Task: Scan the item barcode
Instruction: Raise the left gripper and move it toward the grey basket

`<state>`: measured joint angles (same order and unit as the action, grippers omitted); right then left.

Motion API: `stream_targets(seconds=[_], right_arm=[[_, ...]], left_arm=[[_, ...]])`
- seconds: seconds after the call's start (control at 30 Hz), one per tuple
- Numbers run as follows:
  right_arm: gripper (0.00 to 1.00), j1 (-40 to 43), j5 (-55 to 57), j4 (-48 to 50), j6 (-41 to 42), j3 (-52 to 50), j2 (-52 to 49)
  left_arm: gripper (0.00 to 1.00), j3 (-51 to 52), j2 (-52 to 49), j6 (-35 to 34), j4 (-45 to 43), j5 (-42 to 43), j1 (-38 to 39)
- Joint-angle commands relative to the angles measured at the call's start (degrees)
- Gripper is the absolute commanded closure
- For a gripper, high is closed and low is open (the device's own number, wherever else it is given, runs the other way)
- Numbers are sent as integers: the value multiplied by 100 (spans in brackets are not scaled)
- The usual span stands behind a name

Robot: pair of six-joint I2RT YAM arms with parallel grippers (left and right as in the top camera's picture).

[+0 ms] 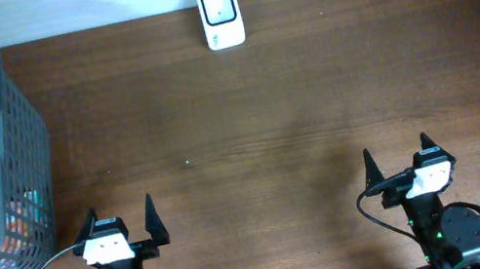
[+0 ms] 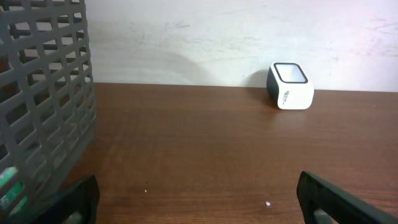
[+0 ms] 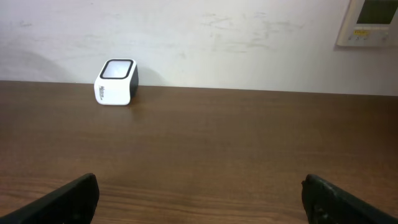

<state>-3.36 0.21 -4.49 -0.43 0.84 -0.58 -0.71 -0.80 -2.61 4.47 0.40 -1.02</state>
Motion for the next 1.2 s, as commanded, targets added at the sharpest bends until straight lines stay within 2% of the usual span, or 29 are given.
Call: stream_targets(seconds=[0.0, 1.17], right_arm=[[1, 39, 48, -15, -22, -52, 26], [1, 39, 48, -15, -22, -52, 26]], left_arm=[[1, 22, 50, 90, 31, -20, 22], [1, 22, 50, 153, 20, -101, 22]])
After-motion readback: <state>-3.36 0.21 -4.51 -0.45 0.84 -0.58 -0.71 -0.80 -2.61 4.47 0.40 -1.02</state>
